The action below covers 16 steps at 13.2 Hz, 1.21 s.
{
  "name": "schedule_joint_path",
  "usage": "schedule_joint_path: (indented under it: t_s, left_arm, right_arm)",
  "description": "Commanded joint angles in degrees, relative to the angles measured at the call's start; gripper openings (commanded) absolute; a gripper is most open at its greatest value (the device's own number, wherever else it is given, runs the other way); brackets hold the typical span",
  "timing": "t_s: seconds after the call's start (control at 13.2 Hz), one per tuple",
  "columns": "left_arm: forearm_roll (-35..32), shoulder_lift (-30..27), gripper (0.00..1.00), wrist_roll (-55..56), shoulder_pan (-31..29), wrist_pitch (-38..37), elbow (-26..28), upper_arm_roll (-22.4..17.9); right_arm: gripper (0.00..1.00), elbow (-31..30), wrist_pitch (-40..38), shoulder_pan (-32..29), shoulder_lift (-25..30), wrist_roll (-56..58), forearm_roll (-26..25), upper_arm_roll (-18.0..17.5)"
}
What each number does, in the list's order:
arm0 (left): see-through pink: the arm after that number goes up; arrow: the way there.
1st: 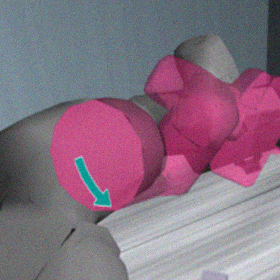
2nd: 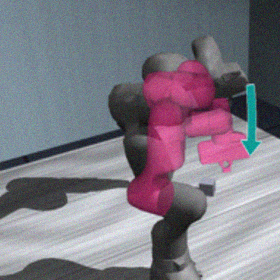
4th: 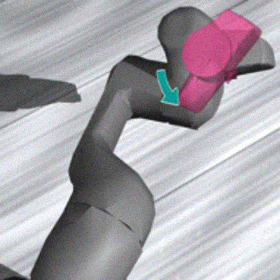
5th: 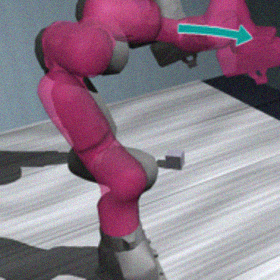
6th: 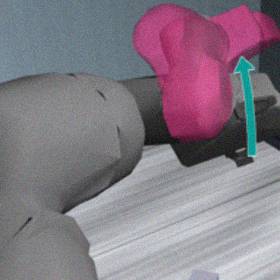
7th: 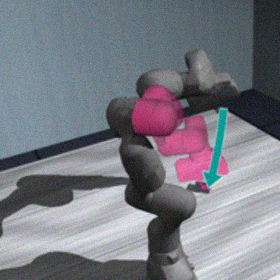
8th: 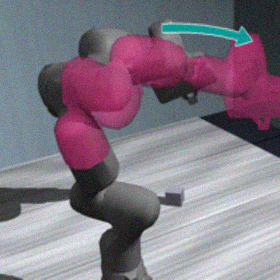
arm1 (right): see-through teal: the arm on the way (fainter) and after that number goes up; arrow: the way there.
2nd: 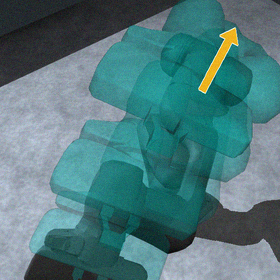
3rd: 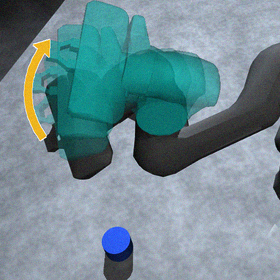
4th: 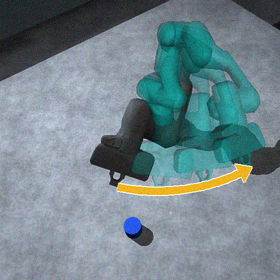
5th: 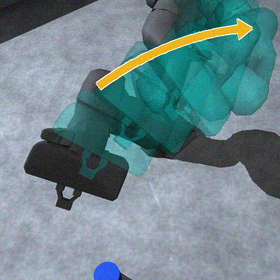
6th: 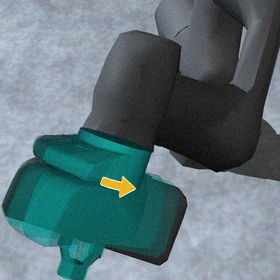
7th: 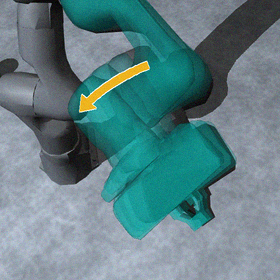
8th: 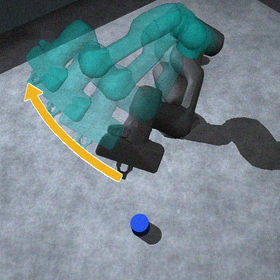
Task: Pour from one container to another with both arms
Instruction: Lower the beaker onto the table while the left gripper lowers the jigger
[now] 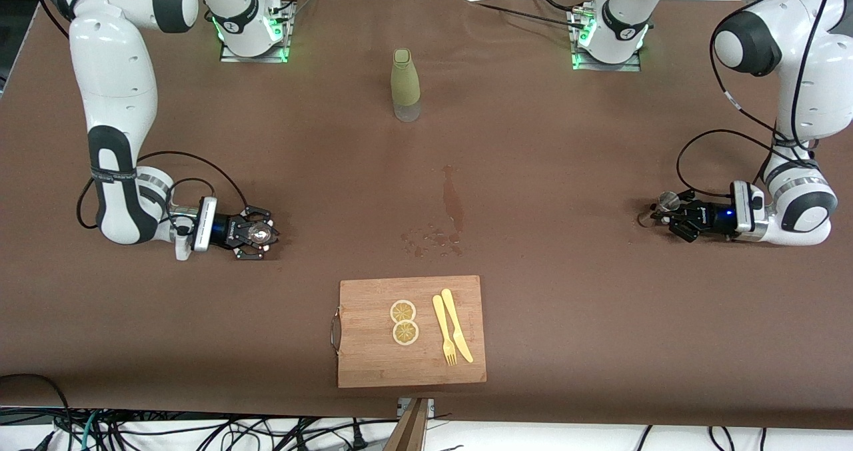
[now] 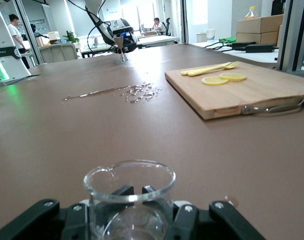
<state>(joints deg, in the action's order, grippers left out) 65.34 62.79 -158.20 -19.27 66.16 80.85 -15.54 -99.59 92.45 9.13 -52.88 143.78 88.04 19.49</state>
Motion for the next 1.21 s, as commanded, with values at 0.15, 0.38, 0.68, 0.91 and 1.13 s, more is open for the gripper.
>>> schedule_joint_path:
  t_s: [0.15, 0.38, 0.68, 0.91, 1.13]
  left_arm:
    - [-1.79, 3.12, 0.00, -12.48, -0.50, -1.13, -0.70, -0.72]
    - [-1.70, 3.92, 0.91, -12.39, -0.68, -0.86, -0.78, -0.89]
    - [-1.53, 3.22, 1.00, -9.08, -0.59, 0.54, -1.14, -2.82]
    - [-1.61, 1.81, 1.00, 1.71, -0.59, 2.04, -4.72, -6.60]
    - [-4.23, -0.37, 1.00, 19.53, 0.02, 2.13, -11.23, -9.94]
  right_arm:
    - [0.38, 0.97, -4.20, -0.96, -1.79, 1.77, 0.20, -0.42]
    - [1.00, 0.71, -4.38, -1.40, -1.79, 1.16, -0.59, 0.71]
    - [1.00, 0.62, -5.79, -2.01, -1.79, 0.89, -3.75, 2.47]
    - [1.00, 0.19, -7.10, -2.02, -1.70, 0.80, -5.16, 2.74]
    - [1.00, -0.69, -8.25, -1.93, -1.53, 0.80, -5.16, 3.01]
